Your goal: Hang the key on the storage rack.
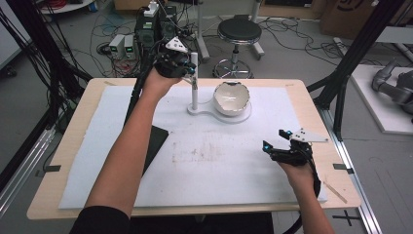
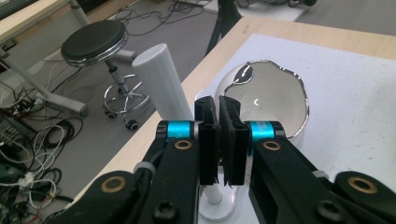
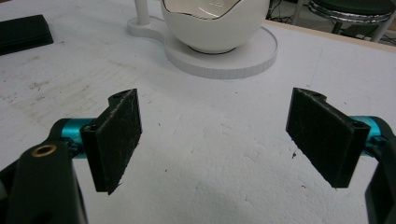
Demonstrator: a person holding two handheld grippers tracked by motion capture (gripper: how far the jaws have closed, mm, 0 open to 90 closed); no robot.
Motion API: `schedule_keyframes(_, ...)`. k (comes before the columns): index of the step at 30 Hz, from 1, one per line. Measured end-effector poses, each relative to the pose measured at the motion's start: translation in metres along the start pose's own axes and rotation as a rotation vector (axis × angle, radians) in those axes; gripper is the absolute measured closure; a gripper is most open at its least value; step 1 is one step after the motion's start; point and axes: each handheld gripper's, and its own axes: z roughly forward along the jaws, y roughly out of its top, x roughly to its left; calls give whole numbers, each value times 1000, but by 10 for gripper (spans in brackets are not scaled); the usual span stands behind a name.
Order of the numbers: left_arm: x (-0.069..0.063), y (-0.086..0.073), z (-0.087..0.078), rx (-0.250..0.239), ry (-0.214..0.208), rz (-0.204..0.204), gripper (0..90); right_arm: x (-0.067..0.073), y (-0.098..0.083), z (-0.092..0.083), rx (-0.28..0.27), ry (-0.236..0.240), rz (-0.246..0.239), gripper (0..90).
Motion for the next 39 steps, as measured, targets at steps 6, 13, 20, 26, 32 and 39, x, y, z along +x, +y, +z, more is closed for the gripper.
schedule_keyframes(6, 2, -1, -13, -21, 12, -21, 744, 0, 0, 0, 3, 5, 6, 185)
schedule_keyframes(13, 10, -43, -46, 13, -43, -161, 544, 0, 0, 0, 1, -4, -4, 184)
schedule_keyframes(20, 3, -102, -80, -11, -54, -245, 367, 4, 1, -1, -1, -4, -3, 184)
schedule_keyframes(26, -11, -132, -99, -39, -78, -253, 304, 5, 1, 1, 9, -5, -5, 184)
schedule_keyframes(32, -20, -154, -110, -62, -77, -248, 283, 5, 2, 3, 6, -7, -9, 184)
schedule_keyframes(39, -39, -178, -117, -95, -112, -281, 268, 1, 2, 3, -10, -7, 2, 185)
